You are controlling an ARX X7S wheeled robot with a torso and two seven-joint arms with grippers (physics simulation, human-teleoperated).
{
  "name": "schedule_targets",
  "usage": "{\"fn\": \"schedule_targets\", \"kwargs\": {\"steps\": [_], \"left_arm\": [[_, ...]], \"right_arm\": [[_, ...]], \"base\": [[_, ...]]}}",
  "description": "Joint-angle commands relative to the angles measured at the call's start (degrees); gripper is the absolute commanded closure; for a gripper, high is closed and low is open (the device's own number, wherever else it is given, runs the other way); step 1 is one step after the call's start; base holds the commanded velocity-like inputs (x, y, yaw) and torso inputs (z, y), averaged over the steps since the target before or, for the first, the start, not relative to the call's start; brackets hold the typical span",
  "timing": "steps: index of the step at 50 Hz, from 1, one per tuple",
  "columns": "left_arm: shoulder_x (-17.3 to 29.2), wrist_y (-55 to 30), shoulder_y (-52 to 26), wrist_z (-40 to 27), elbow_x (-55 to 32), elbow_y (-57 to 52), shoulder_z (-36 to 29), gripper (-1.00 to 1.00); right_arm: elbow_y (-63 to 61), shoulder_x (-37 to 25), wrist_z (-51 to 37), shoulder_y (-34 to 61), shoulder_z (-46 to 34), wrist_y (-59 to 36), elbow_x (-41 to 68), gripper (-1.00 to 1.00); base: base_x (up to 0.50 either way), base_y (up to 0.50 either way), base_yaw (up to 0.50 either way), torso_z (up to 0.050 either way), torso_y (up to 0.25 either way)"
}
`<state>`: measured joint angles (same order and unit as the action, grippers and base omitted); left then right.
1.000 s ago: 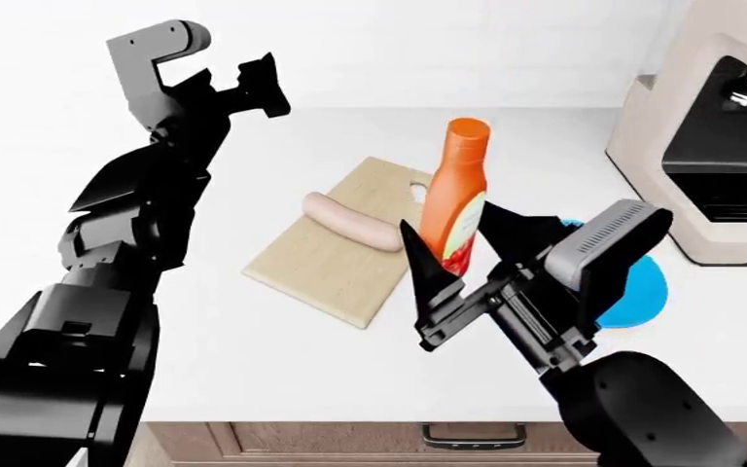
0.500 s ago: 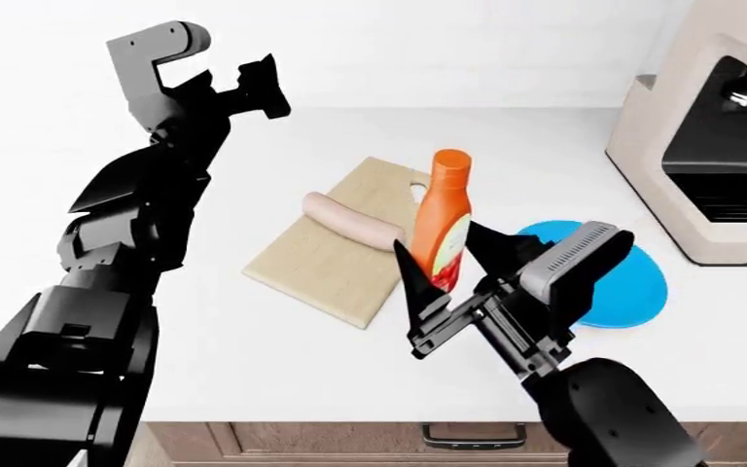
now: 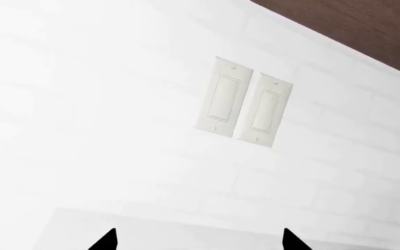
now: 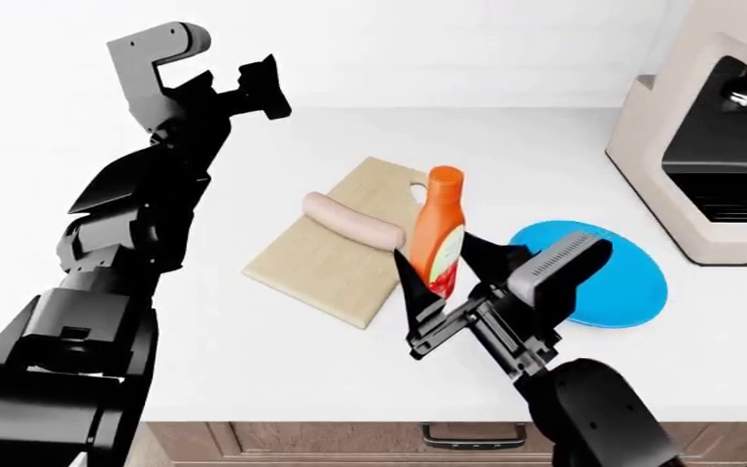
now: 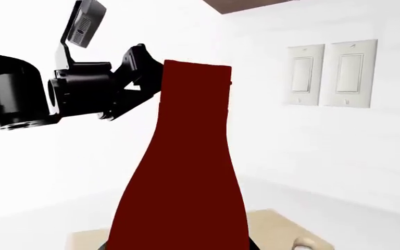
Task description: Pick the sausage from the plate and place it on the cutting board. Then pick the condiment bottle from the cabinet and place it next to the cutting board.
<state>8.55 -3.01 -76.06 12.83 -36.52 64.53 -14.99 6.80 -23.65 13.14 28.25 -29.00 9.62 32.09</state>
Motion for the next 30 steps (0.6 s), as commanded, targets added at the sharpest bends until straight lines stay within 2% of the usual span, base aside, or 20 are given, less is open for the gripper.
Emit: {"fn": "schedule_targets", "kwargs": {"steps": [1, 29, 30], "left_arm": [[0.01, 0.12, 0.03, 0.39, -0.17, 0.20, 0.03, -1.00], [0.20, -0.52, 0.41, 0.30, -0.36, -0.97, -0.27, -1.00], [0.16, -0.42, 0.36, 0.37, -0.33, -0.78, -0.30, -1.00]], "right_arm": [[3.78, 1.42, 1.26, 0.05, 0.16, 2.74, -1.44, 1.00], [10.45, 3.34, 3.87, -1.21, -0.44, 7.07, -2.19, 1.00], [10.46, 3.33, 3.84, -1.13, -0.45, 6.86, -2.12, -1.00]], "base": [[0.00, 0.00, 0.00, 0.000, 0.000], [0.00, 0.00, 0.00, 0.000, 0.000], [0.00, 0.00, 0.01, 0.000, 0.000]]}}
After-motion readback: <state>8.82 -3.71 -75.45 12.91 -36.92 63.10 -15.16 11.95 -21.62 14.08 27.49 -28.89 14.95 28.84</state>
